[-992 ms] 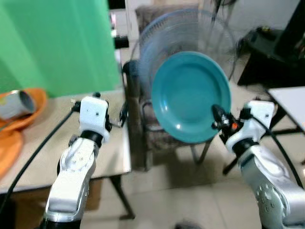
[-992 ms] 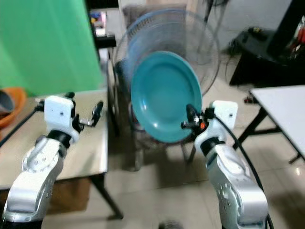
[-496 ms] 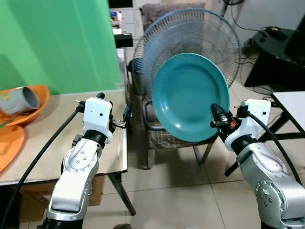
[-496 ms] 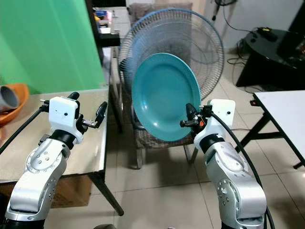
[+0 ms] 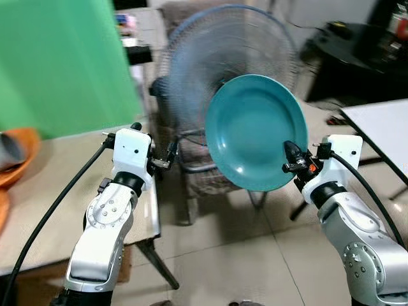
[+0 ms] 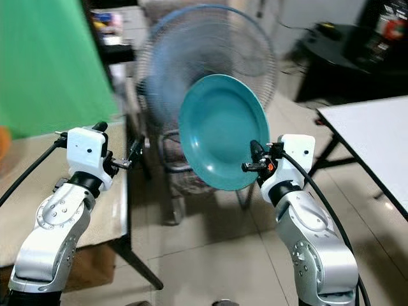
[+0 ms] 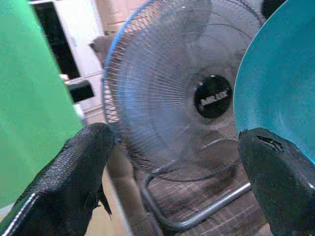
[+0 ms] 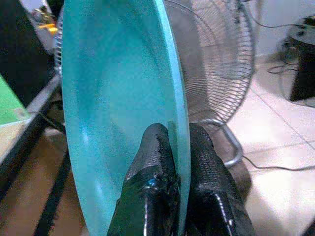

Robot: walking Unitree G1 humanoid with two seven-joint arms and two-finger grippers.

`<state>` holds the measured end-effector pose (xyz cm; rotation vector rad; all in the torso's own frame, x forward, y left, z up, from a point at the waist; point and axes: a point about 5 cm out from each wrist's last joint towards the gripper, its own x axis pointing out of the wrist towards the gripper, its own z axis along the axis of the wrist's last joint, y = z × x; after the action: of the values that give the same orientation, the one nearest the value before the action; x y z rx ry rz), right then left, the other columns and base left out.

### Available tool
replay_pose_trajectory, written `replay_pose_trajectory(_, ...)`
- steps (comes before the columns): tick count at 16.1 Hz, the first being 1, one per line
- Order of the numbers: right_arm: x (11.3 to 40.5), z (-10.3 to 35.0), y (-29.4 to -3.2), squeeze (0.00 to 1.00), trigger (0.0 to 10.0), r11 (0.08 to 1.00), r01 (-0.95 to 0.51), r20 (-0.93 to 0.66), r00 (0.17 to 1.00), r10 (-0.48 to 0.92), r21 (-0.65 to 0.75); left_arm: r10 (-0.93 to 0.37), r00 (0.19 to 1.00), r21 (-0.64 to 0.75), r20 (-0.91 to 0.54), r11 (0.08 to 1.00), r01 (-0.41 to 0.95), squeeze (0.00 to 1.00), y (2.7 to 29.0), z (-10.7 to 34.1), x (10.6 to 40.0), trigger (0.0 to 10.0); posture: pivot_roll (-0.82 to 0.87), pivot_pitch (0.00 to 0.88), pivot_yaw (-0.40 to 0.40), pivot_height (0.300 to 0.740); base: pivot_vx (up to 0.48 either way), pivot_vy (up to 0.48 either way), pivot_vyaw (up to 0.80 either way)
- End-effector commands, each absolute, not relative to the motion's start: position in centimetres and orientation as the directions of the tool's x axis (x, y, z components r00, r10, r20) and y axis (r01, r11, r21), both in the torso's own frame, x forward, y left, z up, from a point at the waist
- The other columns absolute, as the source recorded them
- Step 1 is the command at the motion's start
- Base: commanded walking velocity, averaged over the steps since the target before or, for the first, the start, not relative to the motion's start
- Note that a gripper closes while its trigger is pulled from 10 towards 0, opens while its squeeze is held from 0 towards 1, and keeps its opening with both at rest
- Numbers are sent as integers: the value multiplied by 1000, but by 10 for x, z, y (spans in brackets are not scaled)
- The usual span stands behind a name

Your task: Setting the table

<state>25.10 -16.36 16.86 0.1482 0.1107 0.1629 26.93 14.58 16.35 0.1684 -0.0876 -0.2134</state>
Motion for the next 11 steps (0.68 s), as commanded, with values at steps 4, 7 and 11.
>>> replay_pose_trajectory(4, 251, 176, -159, 0, 10000, 972, -184, -66, 979, 195, 149, -202, 979, 167, 40, 967, 192, 0, 149, 160, 269, 10000, 65, 0, 21, 740, 0, 330, -791)
replay_pose_trajectory(7, 251, 176, -159, 0, 10000, 972, -178, -69, 979, 190, 151, -198, 979, 224, 57, 958, 181, 0, 150, 163, 272, 10000, 61, 0, 26, 740, 0, 96, -788)
replay_pose_trajectory(11, 249, 176, -159, 0, 10000, 973, -172, -70, 981, 184, 153, -201, 978, 215, 53, 959, 185, 0, 150, 163, 274, 10000, 55, 0, 36, 740, 0, -480, -788)
